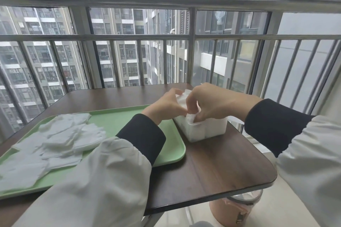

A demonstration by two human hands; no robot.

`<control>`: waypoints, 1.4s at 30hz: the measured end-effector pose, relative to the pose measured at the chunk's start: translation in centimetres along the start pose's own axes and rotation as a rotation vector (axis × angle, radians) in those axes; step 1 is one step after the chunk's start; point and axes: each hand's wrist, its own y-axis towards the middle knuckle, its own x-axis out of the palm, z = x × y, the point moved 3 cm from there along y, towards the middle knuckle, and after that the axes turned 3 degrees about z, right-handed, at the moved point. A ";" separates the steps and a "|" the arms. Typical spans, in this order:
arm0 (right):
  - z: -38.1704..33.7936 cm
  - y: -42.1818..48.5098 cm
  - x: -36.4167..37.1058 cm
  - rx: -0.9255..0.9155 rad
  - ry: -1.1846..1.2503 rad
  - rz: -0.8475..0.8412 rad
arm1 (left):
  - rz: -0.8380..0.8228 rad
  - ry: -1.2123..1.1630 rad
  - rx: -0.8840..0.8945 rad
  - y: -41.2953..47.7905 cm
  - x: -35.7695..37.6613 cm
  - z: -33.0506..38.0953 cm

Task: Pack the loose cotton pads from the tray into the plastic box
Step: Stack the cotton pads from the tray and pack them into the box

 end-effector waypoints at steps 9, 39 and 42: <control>0.1 -0.7 -2.3 0.089 0.233 0.019 | -0.012 -0.063 0.060 -1.1 -1.1 1.3; -17.2 12.5 7.6 -0.090 0.390 -0.142 | 0.262 0.311 -0.224 -16.3 -20.9 -11.8; -17.1 13.0 7.7 -0.098 0.391 -0.091 | 0.102 0.421 -0.228 -15.9 -20.2 -12.0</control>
